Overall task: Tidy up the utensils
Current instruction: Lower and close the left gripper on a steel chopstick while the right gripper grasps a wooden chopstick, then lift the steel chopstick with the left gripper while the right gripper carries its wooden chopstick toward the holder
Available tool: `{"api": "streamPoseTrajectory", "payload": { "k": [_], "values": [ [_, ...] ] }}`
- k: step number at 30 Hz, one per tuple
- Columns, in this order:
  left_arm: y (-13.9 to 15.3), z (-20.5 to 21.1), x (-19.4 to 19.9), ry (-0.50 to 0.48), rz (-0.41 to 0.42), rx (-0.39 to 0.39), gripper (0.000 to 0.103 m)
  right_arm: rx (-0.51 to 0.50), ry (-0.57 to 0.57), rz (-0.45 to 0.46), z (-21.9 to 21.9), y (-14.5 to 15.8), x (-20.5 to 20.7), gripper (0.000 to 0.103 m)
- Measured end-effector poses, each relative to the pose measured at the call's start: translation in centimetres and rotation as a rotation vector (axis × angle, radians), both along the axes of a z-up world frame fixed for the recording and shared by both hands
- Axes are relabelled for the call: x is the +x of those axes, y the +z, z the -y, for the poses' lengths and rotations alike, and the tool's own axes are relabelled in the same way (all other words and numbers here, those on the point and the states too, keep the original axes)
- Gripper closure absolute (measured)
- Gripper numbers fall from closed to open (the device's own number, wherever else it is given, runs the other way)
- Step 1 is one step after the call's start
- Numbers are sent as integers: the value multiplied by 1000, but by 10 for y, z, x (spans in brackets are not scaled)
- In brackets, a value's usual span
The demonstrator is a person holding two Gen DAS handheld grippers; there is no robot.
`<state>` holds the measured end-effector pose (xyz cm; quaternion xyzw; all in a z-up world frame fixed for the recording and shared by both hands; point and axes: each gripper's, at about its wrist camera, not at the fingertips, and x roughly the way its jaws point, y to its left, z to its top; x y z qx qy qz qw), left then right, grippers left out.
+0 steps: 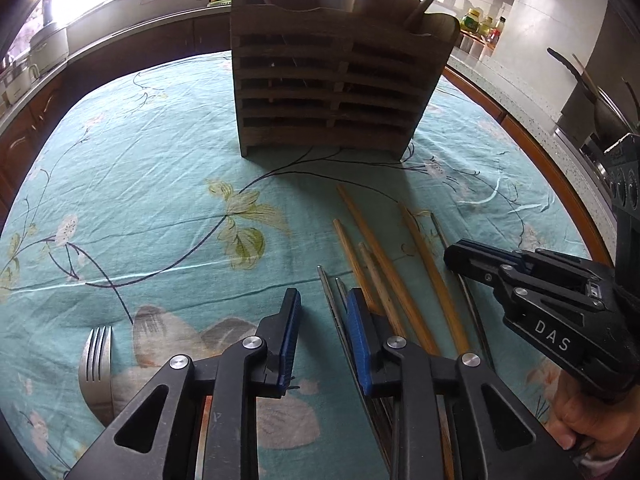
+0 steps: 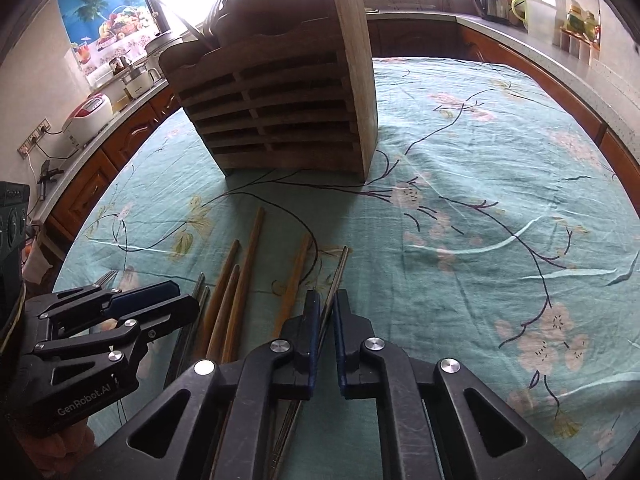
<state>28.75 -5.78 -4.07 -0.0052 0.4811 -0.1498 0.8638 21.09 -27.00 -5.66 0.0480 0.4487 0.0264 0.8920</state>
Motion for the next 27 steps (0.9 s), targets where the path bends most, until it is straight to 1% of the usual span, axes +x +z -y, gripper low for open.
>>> {"api": "streamPoseTrajectory", "payload": {
  "k": [1,3,7,10,13,16,18,22,25,27],
  "values": [
    [0,1,-1,-15,2,-1,87,1,-3,-2,2,0,-4,98],
    [1,1,-5,-47,0,-4,96,7,-7,-5,6,1,-12,98],
    [0,-5,-19,-146,4,28,97,21,-13,-14,14,1,-27,98],
    [0,-15,-25,-166,-17,34,97,24,-17,-16,17,2,-36,98],
    [-2,-26,-27,-146,-34,13,96,27,-26,-12,16,3,-36,98],
    [-2,-27,-25,-115,-54,4,95,41,-40,-7,16,3,-33,96],
    [0,-23,-24,-99,-51,24,95,40,-47,-5,15,3,-29,93],
    [3,-12,-20,-63,-49,59,93,29,-54,-6,15,2,-21,93],
    [1,-4,-20,-56,-22,81,93,0,-44,-10,11,2,-18,92],
    [-1,1,-22,-60,-5,94,96,-17,-42,-9,8,2,-18,92]
  ]
}}
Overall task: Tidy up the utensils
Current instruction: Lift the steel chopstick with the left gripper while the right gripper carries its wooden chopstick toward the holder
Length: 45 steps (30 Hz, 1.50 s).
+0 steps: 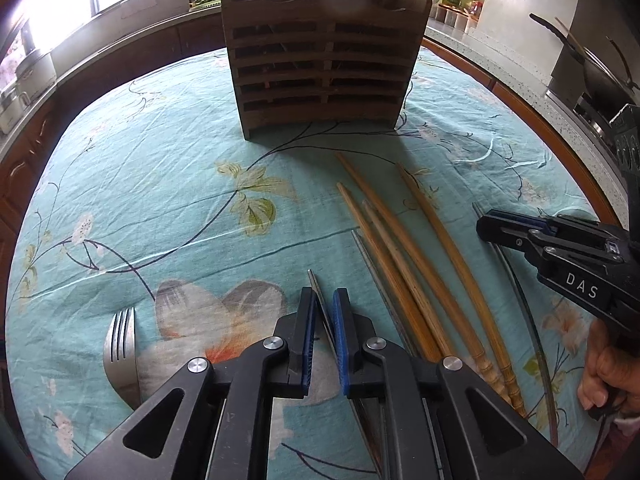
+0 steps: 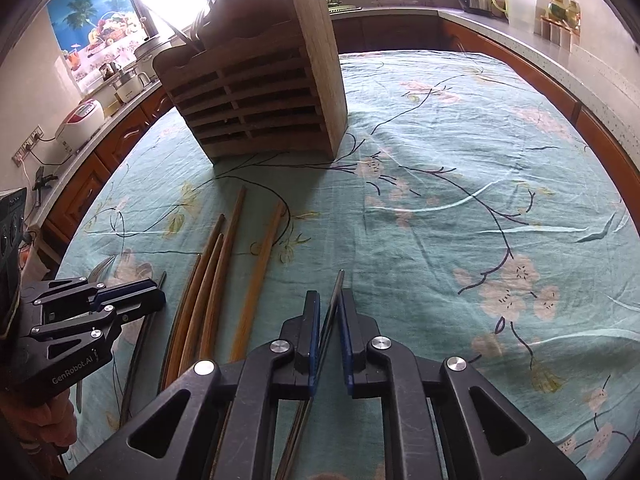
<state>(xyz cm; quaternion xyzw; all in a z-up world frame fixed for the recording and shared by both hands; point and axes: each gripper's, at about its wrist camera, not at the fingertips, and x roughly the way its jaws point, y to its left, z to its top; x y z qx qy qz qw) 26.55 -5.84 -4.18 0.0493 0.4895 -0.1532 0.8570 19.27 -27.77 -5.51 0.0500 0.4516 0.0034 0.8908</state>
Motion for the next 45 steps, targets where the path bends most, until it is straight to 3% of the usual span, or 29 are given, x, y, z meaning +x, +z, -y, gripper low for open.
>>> {"api": "streamPoseTrajectory", "payload": {
  "k": [4,10,30,36,45],
  "values": [
    [-1,-4,0,3,-3,-30,97,-29,0,4,-4,0,0,94],
    [9,-29,-10,26,-17,-128,100,62,-3,28,-1,11,-11,98],
    [128,-105,-103,52,235,-324,101,105,52,318,-25,120,-72,99],
    [145,-122,-121,54,281,-379,101,96,56,397,-27,148,-82,98],
    [151,-133,-126,62,319,-400,101,86,59,453,-30,166,-80,99]
  ]
}}
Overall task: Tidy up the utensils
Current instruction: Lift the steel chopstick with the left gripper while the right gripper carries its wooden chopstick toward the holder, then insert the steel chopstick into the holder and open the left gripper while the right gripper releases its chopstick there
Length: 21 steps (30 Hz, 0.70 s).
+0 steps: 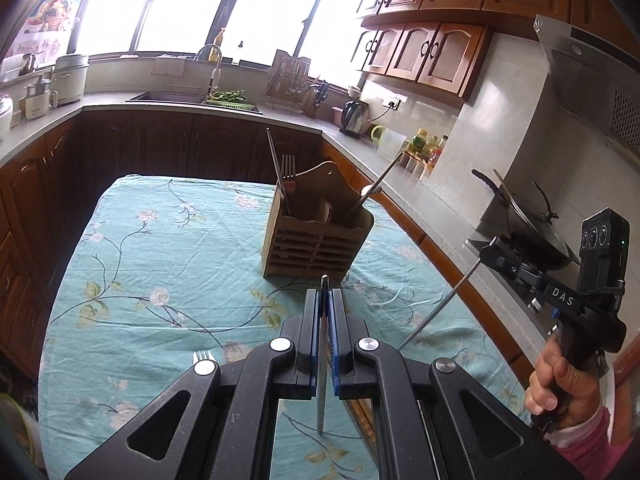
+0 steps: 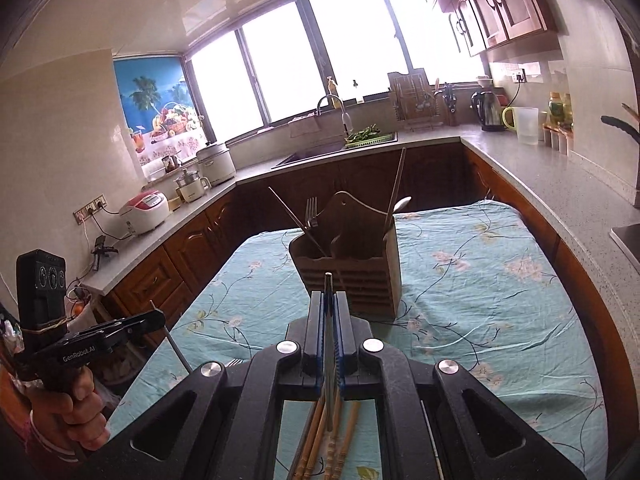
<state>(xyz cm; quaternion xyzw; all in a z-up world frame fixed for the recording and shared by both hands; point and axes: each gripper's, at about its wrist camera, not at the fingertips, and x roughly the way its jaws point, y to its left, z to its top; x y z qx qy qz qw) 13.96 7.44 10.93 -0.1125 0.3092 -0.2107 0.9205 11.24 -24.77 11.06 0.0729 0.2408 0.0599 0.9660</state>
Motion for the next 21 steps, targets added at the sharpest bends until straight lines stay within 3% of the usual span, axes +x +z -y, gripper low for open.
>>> {"api": "streamPoseTrajectory", "payload": {
  "k": [21],
  "values": [
    [14,1,29,44,66,-25,101,11,-26,54,12,18,14,99]
  ]
}}
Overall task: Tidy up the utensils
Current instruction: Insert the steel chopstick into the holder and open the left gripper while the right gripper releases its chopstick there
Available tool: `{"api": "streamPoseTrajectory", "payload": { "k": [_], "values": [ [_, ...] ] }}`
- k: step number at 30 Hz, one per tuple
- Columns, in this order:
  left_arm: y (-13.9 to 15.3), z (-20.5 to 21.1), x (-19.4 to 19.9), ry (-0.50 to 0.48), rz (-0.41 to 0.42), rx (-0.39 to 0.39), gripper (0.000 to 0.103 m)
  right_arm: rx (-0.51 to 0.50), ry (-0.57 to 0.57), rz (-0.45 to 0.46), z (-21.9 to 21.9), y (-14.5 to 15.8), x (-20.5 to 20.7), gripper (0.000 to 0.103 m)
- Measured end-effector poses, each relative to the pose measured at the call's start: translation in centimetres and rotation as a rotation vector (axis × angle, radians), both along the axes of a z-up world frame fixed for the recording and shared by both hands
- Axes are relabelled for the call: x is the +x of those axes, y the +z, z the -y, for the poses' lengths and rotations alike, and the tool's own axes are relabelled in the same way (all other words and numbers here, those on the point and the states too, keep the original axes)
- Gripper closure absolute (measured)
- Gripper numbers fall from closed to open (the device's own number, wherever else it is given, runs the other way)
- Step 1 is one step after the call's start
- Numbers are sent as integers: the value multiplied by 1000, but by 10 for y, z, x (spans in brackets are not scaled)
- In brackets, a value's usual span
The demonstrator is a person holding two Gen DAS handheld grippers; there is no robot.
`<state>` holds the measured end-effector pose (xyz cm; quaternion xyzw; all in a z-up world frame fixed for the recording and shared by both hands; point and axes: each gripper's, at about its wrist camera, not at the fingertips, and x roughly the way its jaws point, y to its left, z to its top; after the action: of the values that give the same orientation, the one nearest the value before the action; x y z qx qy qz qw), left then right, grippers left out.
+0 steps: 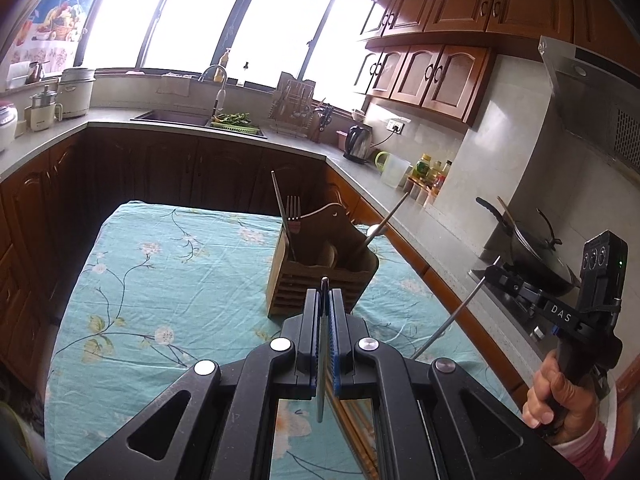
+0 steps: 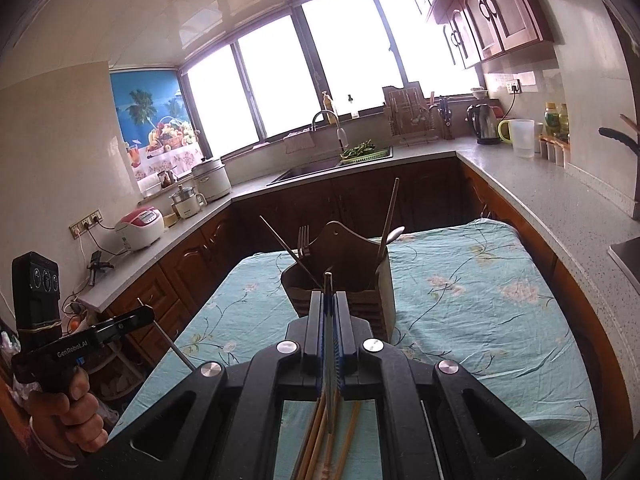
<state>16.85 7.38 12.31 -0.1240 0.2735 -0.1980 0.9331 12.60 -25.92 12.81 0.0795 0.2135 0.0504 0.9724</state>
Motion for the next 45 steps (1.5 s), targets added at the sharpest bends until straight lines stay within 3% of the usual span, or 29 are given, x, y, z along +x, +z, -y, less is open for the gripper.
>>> {"api": "streamPoseTrajectory", "payload": {
  "k": [16,23,31,45],
  "values": [
    [32,3,76,65,148,-51,101,4,-71,162,22,63,61,99],
    [20,11,124,106,174,-86,101,1,-108,212,27,73,92,99],
    [-23,27,171,155,136,-103,101,-46,-132,205,23,52,119,99],
    [-77,44,215,163,67,-93,100,-12,-154,88,33,-12,147,99]
  ]
}}
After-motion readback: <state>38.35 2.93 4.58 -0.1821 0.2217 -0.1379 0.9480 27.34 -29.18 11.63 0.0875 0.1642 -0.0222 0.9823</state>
